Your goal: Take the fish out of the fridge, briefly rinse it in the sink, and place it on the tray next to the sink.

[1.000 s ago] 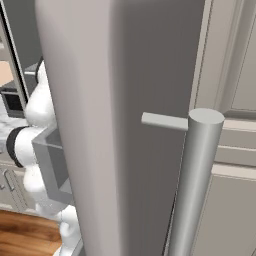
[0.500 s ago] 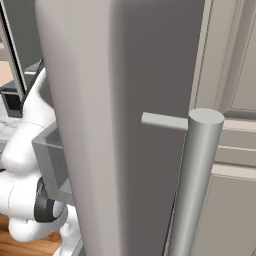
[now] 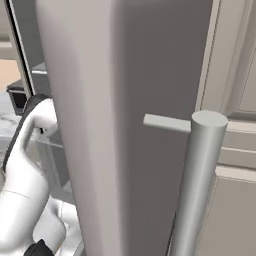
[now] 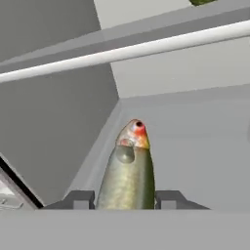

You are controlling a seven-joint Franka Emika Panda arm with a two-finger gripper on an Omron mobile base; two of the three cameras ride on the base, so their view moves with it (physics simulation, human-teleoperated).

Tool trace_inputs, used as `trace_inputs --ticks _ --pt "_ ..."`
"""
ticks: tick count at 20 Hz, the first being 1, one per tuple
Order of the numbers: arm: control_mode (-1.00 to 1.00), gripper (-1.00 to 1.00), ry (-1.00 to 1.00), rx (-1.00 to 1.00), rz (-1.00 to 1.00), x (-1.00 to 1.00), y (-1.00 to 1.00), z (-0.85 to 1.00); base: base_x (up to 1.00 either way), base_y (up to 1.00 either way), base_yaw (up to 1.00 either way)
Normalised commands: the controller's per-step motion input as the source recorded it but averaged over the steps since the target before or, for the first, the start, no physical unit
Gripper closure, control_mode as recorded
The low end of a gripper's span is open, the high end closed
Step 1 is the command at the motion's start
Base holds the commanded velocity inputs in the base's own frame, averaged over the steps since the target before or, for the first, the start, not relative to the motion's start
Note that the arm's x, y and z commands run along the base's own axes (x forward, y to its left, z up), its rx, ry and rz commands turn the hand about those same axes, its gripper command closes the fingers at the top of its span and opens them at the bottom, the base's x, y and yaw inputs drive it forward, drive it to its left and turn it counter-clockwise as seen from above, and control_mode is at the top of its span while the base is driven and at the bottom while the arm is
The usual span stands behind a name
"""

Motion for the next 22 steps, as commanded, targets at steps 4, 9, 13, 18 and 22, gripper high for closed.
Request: trace_inputs --ticks 4,9,13,18,22 --pt "1.00 1.00 0.00 0.00 0.00 0.00 0.00 0.00 -0.46 0.41 0.83" --pt "1.00 1.00 0.00 0.00 0.00 0.00 0.00 0.00 -0.12 0.16 1.00" --pt "1.00 1.00 0.00 0.00 0.00 0.00 0.00 0.00 -0.09 0.10 1.00" --pt "1.00 1.00 0.00 0.00 0.00 0.00 0.00 0.00 -0.08 0.01 1.00" --pt "1.00 1.00 0.00 0.00 0.00 0.00 0.00 0.00 -0.04 0.00 1.00"
